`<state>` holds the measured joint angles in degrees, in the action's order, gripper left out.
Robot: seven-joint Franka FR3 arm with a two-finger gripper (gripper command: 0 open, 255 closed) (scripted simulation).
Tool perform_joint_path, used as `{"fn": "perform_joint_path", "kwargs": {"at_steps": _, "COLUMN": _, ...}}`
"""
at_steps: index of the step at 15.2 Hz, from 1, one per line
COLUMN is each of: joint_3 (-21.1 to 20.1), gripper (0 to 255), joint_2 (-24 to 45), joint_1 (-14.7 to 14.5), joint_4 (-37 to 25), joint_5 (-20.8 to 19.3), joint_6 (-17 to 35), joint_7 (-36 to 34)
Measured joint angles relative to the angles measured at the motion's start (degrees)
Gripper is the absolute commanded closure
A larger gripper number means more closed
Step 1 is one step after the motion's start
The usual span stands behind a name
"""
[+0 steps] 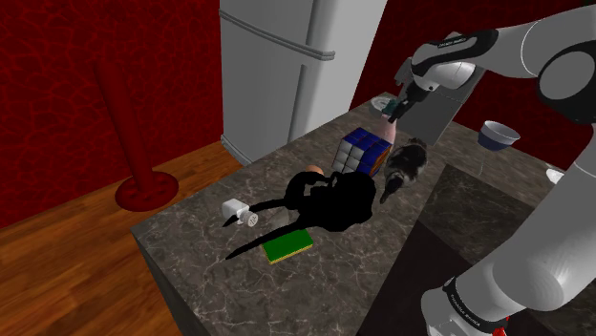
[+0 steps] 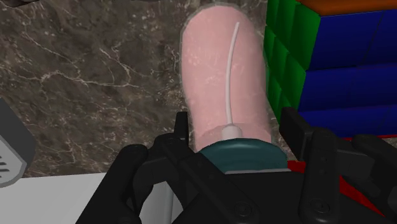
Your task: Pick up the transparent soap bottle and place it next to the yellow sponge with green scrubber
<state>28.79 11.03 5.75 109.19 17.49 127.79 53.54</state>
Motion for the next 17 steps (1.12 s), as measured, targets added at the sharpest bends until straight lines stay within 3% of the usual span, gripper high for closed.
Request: {"fn": "perform_joint_path", "kwargs": {"at_steps": 17, "joint_3": 0.7, "gripper": 255, "joint_2": -3.5, "joint_1": -0.4, "joint_4": -8.8, "joint_5": -3.8, "joint_6": -11.5, "joint_7": -3.9}}
